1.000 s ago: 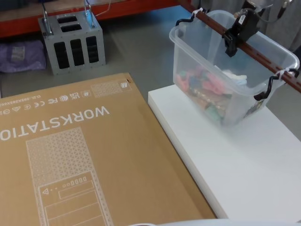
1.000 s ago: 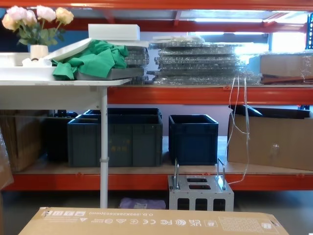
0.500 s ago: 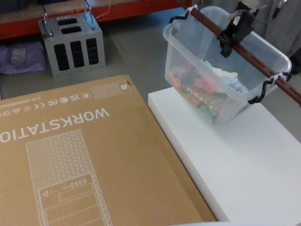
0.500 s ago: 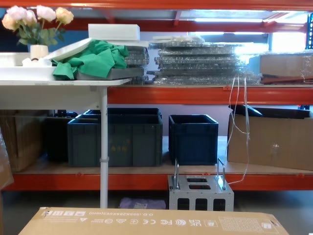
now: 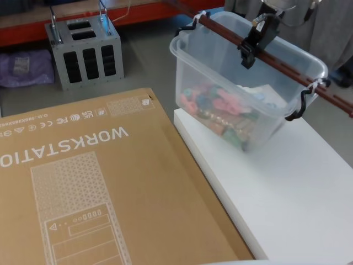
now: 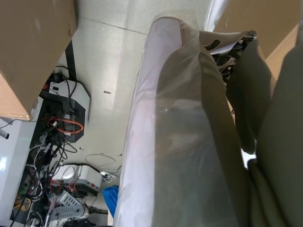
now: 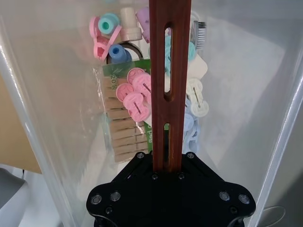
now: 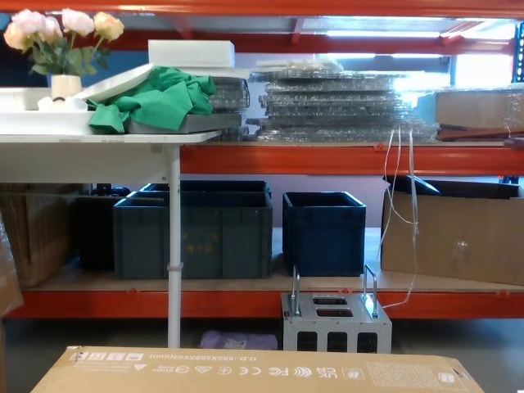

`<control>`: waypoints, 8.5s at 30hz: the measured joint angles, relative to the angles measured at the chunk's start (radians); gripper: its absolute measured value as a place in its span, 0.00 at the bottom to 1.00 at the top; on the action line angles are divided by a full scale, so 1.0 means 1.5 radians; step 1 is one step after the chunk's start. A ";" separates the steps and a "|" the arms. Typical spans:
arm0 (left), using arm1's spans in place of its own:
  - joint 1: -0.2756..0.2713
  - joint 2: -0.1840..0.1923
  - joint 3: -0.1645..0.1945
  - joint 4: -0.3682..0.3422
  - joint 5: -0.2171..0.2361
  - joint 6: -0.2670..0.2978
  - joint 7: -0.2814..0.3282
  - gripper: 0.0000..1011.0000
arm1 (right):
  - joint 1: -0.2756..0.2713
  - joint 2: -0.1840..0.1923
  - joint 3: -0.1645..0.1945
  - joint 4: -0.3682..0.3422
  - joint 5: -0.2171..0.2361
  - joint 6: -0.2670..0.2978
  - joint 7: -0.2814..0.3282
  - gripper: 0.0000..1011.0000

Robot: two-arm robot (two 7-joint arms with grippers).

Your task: Use one hand to grasp the basket and place it at the designated location.

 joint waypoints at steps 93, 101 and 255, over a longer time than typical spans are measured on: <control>0.000 0.000 0.000 0.000 0.000 0.000 0.000 0.00 | 0.060 -0.085 -0.114 -0.120 0.060 -0.164 -0.042 0.00; 0.000 0.000 0.000 0.000 0.000 0.000 0.000 0.00 | 0.065 -0.102 -0.129 -0.124 0.079 -0.198 -0.039 0.00; 0.000 0.000 0.000 0.000 0.000 0.000 0.000 0.00 | 0.028 -0.261 -0.303 -0.112 -0.027 -0.305 -0.168 0.00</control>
